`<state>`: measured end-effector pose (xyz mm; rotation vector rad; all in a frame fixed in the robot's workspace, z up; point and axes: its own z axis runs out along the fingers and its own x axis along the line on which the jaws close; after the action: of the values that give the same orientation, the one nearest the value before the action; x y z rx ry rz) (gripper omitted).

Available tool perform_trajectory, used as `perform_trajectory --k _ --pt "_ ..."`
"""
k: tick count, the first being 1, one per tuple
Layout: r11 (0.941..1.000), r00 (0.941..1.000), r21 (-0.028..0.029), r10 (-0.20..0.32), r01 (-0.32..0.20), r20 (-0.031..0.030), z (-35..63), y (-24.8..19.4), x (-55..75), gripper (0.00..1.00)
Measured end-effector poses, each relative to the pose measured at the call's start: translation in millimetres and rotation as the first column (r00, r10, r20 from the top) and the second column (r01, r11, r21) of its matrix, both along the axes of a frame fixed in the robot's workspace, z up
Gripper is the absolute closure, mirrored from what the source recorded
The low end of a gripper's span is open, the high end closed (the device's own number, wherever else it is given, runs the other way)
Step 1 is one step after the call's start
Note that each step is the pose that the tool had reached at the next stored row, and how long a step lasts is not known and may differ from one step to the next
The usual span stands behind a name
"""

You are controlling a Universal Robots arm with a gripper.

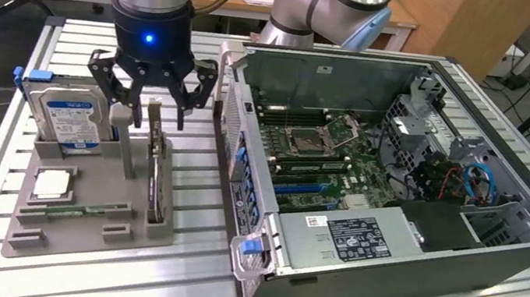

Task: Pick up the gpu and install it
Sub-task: 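Pick up the gpu and move the gpu toward the slot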

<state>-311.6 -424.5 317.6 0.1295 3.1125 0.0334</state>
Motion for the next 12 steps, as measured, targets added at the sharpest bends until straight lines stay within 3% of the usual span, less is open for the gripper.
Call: perform_trajectory --k 12 --pt "1.0 1.0 -0.0001 0.0 0.0 0.0025 -12.3 -5.0 -6.1 0.41"
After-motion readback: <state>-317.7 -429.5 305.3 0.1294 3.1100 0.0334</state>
